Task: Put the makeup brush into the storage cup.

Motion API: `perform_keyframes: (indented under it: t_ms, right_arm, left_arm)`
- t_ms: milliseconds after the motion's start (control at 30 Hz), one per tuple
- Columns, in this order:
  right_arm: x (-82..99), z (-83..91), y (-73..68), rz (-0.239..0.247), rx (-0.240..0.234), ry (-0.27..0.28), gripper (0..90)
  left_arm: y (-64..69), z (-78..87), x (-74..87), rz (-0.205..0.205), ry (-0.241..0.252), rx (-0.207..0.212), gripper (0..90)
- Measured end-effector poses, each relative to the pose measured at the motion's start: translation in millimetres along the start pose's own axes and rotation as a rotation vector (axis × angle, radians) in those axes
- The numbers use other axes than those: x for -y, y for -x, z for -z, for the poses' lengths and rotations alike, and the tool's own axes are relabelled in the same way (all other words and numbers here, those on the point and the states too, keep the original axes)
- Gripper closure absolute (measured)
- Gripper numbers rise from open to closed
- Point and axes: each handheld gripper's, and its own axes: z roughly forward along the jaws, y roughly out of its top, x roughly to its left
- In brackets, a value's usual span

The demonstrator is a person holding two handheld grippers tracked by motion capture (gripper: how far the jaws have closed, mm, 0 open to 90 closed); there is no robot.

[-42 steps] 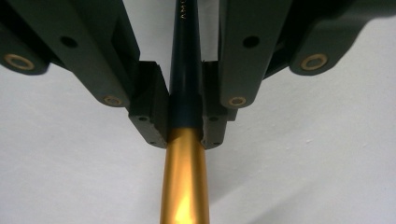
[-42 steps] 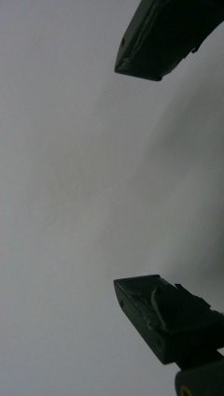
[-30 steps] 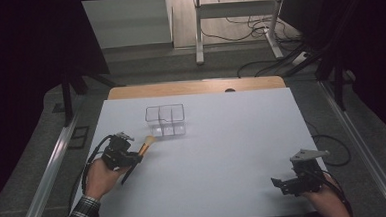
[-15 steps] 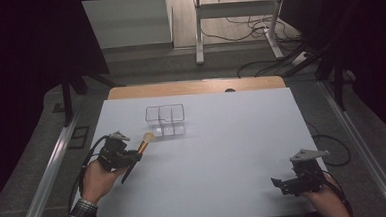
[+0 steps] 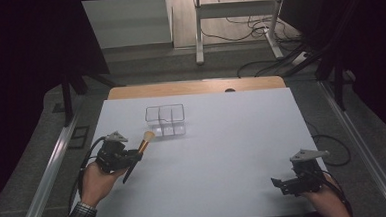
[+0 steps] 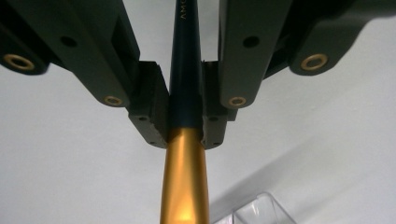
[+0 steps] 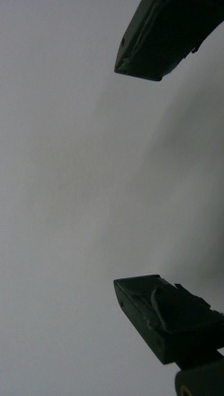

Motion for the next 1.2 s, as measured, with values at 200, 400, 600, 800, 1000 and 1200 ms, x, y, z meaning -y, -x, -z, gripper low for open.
perform_keyframes:
  t_ms: [200, 400, 600, 800, 1000, 1200]
  right_arm:
    - [0.0, 0.0, 0.0, 0.000, 0.000, 0.000, 0.7]
    - [0.1, 0.0, 0.0, 0.001, 0.000, 0.000, 0.7]
    - [0.1, 0.2, -0.1, -0.002, 0.000, 0.002, 0.7]
    - [0.1, 0.4, 0.3, -0.004, -0.002, 0.003, 0.7]
    - [0.3, 0.9, 0.8, -0.008, -0.004, 0.008, 0.7]
    - [0.3, 1.4, 0.9, -0.007, -0.008, 0.011, 0.5]
  left_arm:
    - [2.5, 5.6, -1.2, -0.005, 0.059, 0.004, 73.5]
    - [4.3, 8.6, -1.6, -0.006, 0.102, 0.008, 73.5]
    - [4.6, 12.3, -2.1, -0.005, 0.145, 0.010, 73.6]
    - [5.6, 13.3, -3.1, 0.003, 0.182, 0.011, 73.6]
    - [6.4, 14.3, -5.2, 0.011, 0.216, 0.014, 73.6]
    - [7.1, 12.3, -8.0, 0.004, 0.225, 0.010, 73.5]
